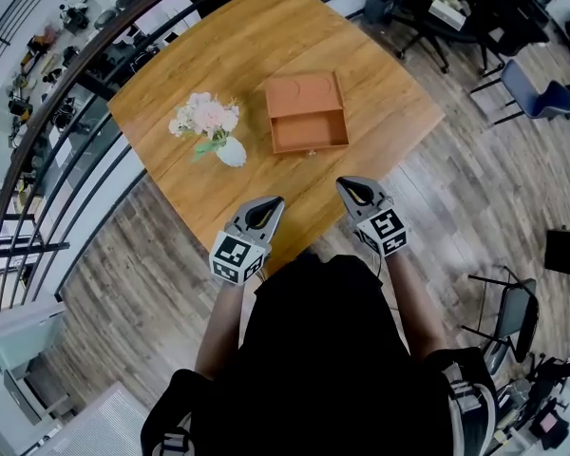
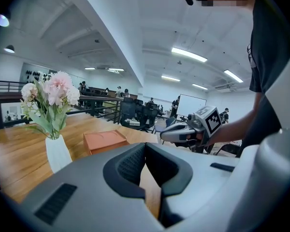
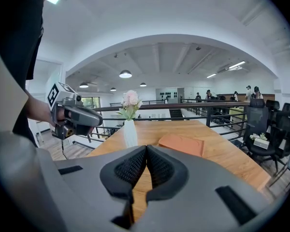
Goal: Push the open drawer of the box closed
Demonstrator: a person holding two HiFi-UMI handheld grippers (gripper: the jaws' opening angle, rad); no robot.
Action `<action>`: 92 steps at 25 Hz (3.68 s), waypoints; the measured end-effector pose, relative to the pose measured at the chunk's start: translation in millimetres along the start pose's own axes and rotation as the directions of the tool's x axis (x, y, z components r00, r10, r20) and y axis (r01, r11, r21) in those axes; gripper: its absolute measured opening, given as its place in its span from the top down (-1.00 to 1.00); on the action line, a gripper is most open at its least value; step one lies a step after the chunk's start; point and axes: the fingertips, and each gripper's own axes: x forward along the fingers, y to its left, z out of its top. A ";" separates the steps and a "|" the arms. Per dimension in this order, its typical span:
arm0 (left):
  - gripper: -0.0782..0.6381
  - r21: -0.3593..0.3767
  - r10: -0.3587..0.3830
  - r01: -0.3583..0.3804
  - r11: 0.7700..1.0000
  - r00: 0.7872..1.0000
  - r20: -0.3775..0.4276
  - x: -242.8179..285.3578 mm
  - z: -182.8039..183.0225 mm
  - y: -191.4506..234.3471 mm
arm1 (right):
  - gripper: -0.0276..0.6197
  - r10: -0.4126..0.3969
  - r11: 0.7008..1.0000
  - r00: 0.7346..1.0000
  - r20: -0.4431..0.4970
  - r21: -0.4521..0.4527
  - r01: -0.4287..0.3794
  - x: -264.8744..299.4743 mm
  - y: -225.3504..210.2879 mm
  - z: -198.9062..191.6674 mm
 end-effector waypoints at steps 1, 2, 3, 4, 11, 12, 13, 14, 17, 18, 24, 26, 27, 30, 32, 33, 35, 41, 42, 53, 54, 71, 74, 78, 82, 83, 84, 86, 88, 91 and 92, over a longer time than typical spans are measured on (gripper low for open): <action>0.72 0.002 -0.002 0.002 1.000 1.000 0.000 -0.3 0.9 0.6 | 0.86 -0.003 1.000 1.000 0.000 0.001 0.003 1.1 -0.3 -0.2; 0.72 0.003 -0.005 0.005 1.000 1.000 0.001 -0.6 1.4 1.7 | 0.86 -0.006 1.000 1.000 0.000 0.001 0.006 2.4 -0.6 -1.6; 0.72 0.005 -0.007 0.007 1.000 1.000 0.002 -0.7 1.1 3.2 | 0.86 -0.008 1.000 1.000 -0.001 0.003 0.008 4.1 -0.1 -3.0; 0.72 0.006 -0.009 0.009 1.000 1.000 0.002 -0.8 0.1 4.7 | 0.86 -0.006 1.000 1.000 -0.002 0.007 0.006 5.8 1.7 -3.8; 0.72 -0.003 -0.022 0.022 1.000 1.000 -0.007 2.4 0.9 4.0 | 0.86 -0.006 1.000 1.000 -0.026 0.029 0.007 9.1 -1.5 -12.5; 0.72 -0.003 -0.020 0.020 1.000 1.000 -0.009 3.2 0.8 4.9 | 0.86 -0.005 0.999 1.000 -0.026 0.035 0.006 10.7 -3.7 -13.5; 0.72 -0.004 -0.016 0.015 1.000 1.000 -0.010 3.9 0.1 6.3 | 0.86 0.000 0.999 1.000 -0.027 0.041 0.001 13.0 -5.3 -15.8; 0.72 -0.006 -0.008 0.008 1.000 1.000 -0.009 4.8 -0.9 8.2 | 0.86 0.007 0.999 1.000 -0.031 0.047 -0.006 15.9 -6.8 -19.4; 0.72 -0.026 0.031 -0.031 0.999 1.000 -0.003 11.0 -4.0 17.1 | 0.86 0.037 0.998 0.997 -0.063 0.043 -0.034 28.6 -14.7 -35.4; 0.72 -0.036 0.044 -0.044 0.998 0.999 -0.002 13.3 -3.8 21.1 | 0.86 0.050 0.998 0.996 -0.079 0.031 -0.047 35.0 -17.5 -40.6; 0.72 -0.075 0.108 -0.109 0.991 0.994 -0.014 19.9 6.3 47.9 | 0.86 0.137 0.991 0.979 -0.154 0.019 -0.135 86.7 -29.0 -58.9; 0.72 -0.092 0.129 -0.130 0.987 0.991 -0.026 23.9 3.8 54.9 | 0.86 0.152 0.988 0.971 -0.182 0.006 -0.153 101.6 -35.2 -73.6; 0.72 -0.099 0.138 -0.140 0.985 0.990 -0.033 26.8 2.5 57.9 | 0.86 0.155 0.987 0.968 -0.196 -0.005 -0.159 108.4 -38.9 -81.0; 0.72 -0.111 0.153 -0.158 0.981 0.987 -0.046 34.7 3.5 63.1 | 0.86 0.176 0.984 0.960 -0.219 -0.001 -0.180 124.4 -45.5 -94.9; 0.72 -0.107 0.155 -0.160 0.981 0.987 -0.053 39.9 6.9 66.0 | 0.86 0.182 0.983 0.955 -0.233 0.039 -0.178 133.4 -51.8 -102.8; 0.72 -0.105 0.155 -0.160 0.982 0.986 -0.057 42.6 8.4 67.3 | 0.86 0.183 0.983 0.954 -0.239 0.063 -0.173 137.5 -55.7 -106.1; 0.72 -0.101 0.154 -0.160 0.982 0.986 -0.067 47.9 10.5 69.1 | 0.86 0.181 0.982 0.953 -0.243 0.093 -0.162 145.3 -63.5 -111.9; 0.72 -0.106 0.146 -0.155 0.982 0.986 -0.086 59.6 8.2 73.4 | 0.86 0.172 0.982 0.947 -0.270 0.124 -0.143 168.0 -75.9 -133.2; 0.72 -0.106 0.144 -0.153 0.983 0.986 -0.090 61.6 7.4 73.4 | 0.86 0.175 0.980 0.946 -0.272 0.138 -0.142 171.1 -77.3 -137.1; 0.72 -0.103 0.116 -0.127 0.987 0.987 -0.107 72.2 5.9 67.9 | 0.77 0.169 0.961 0.941 -0.292 0.263 -0.092 188.8 -87.2 -149.3; 0.72 -0.102 0.114 -0.125 0.987 0.988 -0.105 72.3 6.8 67.8 | 0.76 0.168 0.960 0.939 -0.299 0.268 -0.086 189.7 -87.8 -150.8; 0.72 -0.103 0.119 -0.132 0.986 0.986 -0.119 67.9 1.0 69.3 | 0.57 0.176 0.946 0.910 -0.376 0.319 -0.052 210.6 -87.2 -168.6; 0.72 -0.097 0.120 -0.133 0.986 0.985 -0.123 68.2 2.1 68.2 | 0.59 0.182 0.940 0.908 -0.377 0.338 -0.048 210.4 -87.2 -167.5; 0.72 -0.101 0.122 -0.133 0.986 0.986 -0.116 67.8 1.3 70.1 | 0.65 0.173 0.937 0.909 -0.380 0.349 -0.032 212.1 -88.5 -169.6; 0.72 -0.103 0.123 -0.135 0.986 0.986 -0.113 65.1 -0.7 70.6 | 0.67 0.167 0.936 0.908 -0.384 0.353 -0.023 212.3 -86.9 -169.9; 0.72 -0.103 0.123 -0.135 0.986 0.986 -0.113 65.2 -0.4 70.2 | 0.67 0.165 0.935 0.909 -0.384 0.353 -0.021 211.8 -87.1 -168.9; 0.72 -0.103 0.123 -0.134 0.986 0.986 -0.113 65.9 0.1 69.8 | 0.67 0.163 0.935 0.910 -0.381 0.355 -0.019 211.4 -87.8 -167.6; 0.72 -0.105 0.121 -0.133 0.986 0.986 -0.114 67.8 1.0 69.4 | 0.67 0.160 0.933 0.913 -0.375 0.359 -0.016 211.3 -89.6 -164.3; 0.72 -0.107 0.117 -0.129 0.986 0.987 -0.112 69.2 0.6 69.0 | 0.68 0.155 0.933 0.915 -0.372 0.359 -0.013 211.9 -90.4 -162.5; 0.72 -0.105 0.113 -0.124 0.987 0.988 -0.109 69.3 -0.3 68.3 | 0.67 0.150 0.933 0.918 -0.368 0.359 -0.008 212.7 -89.3 -162.1; 0.72 -0.104 0.112 -0.124 0.987 0.988 -0.108 69.6 0.1 68.2 | 0.68 0.148 0.934 0.919 -0.367 0.358 -0.007 212.9 -89.7 -162.0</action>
